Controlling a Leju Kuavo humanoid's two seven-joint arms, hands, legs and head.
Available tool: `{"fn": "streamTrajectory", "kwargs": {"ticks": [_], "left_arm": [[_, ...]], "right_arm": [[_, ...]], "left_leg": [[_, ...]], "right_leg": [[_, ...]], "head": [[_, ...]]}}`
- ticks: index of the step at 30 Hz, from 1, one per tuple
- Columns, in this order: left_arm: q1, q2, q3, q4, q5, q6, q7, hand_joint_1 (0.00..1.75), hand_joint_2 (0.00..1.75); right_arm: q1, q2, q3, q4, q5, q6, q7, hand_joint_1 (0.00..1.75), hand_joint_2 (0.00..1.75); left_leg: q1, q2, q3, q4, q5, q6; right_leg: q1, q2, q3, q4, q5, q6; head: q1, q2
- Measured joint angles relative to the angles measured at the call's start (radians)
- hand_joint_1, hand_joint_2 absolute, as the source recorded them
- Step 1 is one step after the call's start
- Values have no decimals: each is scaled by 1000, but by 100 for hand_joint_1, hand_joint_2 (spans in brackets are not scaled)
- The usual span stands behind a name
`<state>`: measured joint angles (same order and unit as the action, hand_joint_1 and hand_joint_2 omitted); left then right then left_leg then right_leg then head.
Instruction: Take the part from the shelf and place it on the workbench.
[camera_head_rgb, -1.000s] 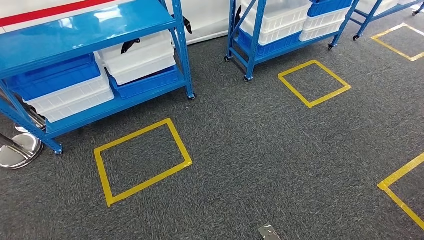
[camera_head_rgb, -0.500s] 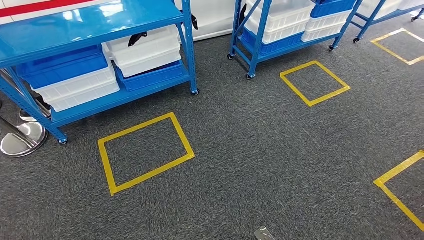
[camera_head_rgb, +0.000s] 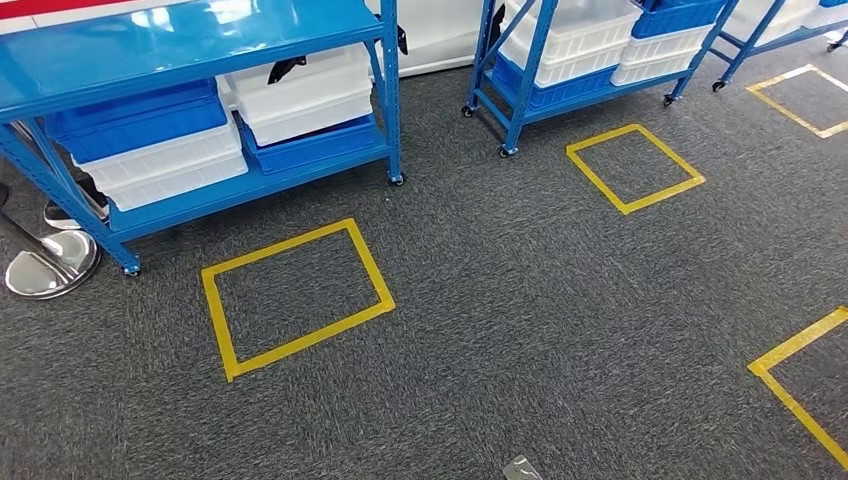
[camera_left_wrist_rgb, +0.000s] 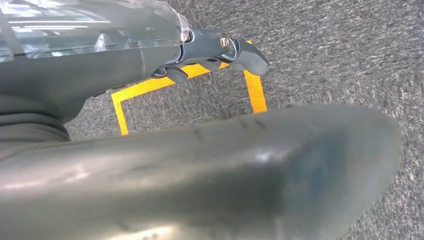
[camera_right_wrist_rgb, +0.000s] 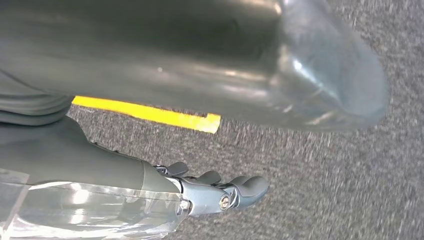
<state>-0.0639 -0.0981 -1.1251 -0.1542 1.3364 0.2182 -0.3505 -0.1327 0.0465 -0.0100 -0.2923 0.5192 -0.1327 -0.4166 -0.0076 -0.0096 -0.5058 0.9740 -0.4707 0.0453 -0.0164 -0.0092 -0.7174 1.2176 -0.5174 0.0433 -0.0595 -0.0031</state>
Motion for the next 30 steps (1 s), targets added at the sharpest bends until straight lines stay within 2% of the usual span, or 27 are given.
{"fn": "streamTrajectory", "kwargs": {"ticks": [1,2,3,4,6,7,8,10,12,13,15,16,17,18,19,20,22,23,25,26,27,28,30], "left_arm": [[1,0,0,0,2,0,0,0,0],[1,-1,1,0,3,0,-1,0,0],[1,-1,2,0,4,0,-1,0,0],[1,-1,3,0,5,0,-2,0,0],[-1,-3,5,0,4,0,-2,0,0],[-3,-5,6,0,3,0,-2,0,0],[-4,-7,6,-1,1,0,-2,0,0],[-5,-8,6,-1,-3,-3,2,0,0],[-5,-8,6,-1,-5,-6,6,0,0],[-7,-7,6,-1,-3,-6,7,0,0],[-11,-7,6,-1,0,-6,9,0,0],[-11,-7,7,-1,1,-5,10,0,0],[-10,-7,7,-1,1,-4,10,0,0],[-9,-7,7,-1,1,-3,10,0,0],[-8,-7,7,-1,1,-2,11,0,0],[-8,-6,7,-1,2,-2,11,0,0],[-11,-6,7,-1,2,0,11,0,0],[-12,-6,7,-1,2,0,11,0,0],[-10,-5,7,-1,2,0,11,0,0],[-9,-5,7,-1,2,0,12,0,0],[-8,-5,7,-1,2,0,12,0,0],[-9,-5,7,-1,2,0,12,0,0],[-11,-6,7,-1,2,0,12,0,0]], "right_arm": [[2,0,1,0,0,3,0,0,0],[5,0,2,0,0,7,0,0,0],[7,0,4,0,1,9,1,0,0],[8,0,5,0,3,11,3,0,0],[10,-4,6,0,7,11,8,0,0],[10,-6,6,0,9,11,10,0,0],[11,-8,8,0,11,10,11,0,0],[12,-9,11,0,14,10,10,0,0],[12,-8,14,-1,8,13,0,0,0],[12,-8,14,-1,0,17,-8,0,0],[12,-8,14,-2,-17,27,-22,0,0],[12,-8,14,-2,-22,30,-26,0,0],[12,-8,13,-2,-24,32,-28,0,0],[12,-8,13,-2,-25,32,-29,0,0],[11,-8,13,-2,-26,33,-30,0,0],[11,-7,13,-2,-26,33,-30,0,0],[10,-7,13,-3,-26,33,-31,0,0],[9,-7,13,-3,-26,33,-31,0,0],[7,-7,13,-4,-26,33,-31,0,0],[5,-7,13,-4,-26,33,-31,0,0],[4,-7,13,-4,-26,33,-32,0,0],[3,-7,12,-4,-26,33,-32,0,0],[6,-8,12,-4,-26,33,-32,0,0]], "left_leg": [[-1,-6,-3,2,1,0],[-1,-13,-6,4,2,-1],[-1,-22,-7,6,2,-1],[-2,-32,-8,7,1,-3],[0,-51,-9,11,1,-8],[1,-59,-12,12,1,-14],[4,-67,-16,13,1,-21],[6,-83,-22,10,3,-38],[4,-68,-32,30,-14,-50],[4,-49,-50,68,-39,-56],[10,-13,-113,200,-107,-66],[14,-6,-144,264,-131,-72],[17,-2,-162,298,-137,-76],[20,2,-158,291,-121,-80],[22,9,-132,241,-88,-83],[24,24,-92,163,-51,-84],[22,51,-32,41,-4,-76],[20,57,-22,17,2,-69],[17,43,-27,14,4,-55],[18,35,-26,11,9,-48],[19,28,-26,7,14,-41],[20,20,-26,3,20,-34],[20,4,-31,2,28,-26]], "right_leg": [[0,0,-21,57,-22,-1],[1,2,-27,83,-26,-2],[1,5,-9,61,-10,-6],[3,13,28,0,20,-13],[5,53,109,-146,67,-30],[6,68,133,-191,75,-37],[8,76,142,-211,73,-41],[8,60,146,-220,74,-45],[3,38,154,-237,79,-51],[-1,26,157,-244,81,-54],[1,2,158,-246,81,-59],[2,-10,157,-244,80,-60],[3,-22,157,-243,79,-59],[2,-33,156,-241,78,-58],[2,-43,156,-238,76,-56],[2,-53,156,-234,74,-52],[5,-69,157,-224,68,-43],[7,-76,157,-222,66,-37],[7,-87,160,-221,67,-25],[5,-86,161,-219,65,-18],[2,-71,156,-207,54,-12],[0,-50,143,-176,30,-6],[-2,-6,87,-49,-46,-2]], "head": [[0,0],[0,0],[0,0],[0,0],[0,0],[0,0],[0,0],[0,0],[0,0],[0,0],[0,0],[0,0],[0,0],[0,0],[0,0],[0,0],[0,0],[0,0],[0,0],[0,0],[0,0],[0,0],[0,0]]}}
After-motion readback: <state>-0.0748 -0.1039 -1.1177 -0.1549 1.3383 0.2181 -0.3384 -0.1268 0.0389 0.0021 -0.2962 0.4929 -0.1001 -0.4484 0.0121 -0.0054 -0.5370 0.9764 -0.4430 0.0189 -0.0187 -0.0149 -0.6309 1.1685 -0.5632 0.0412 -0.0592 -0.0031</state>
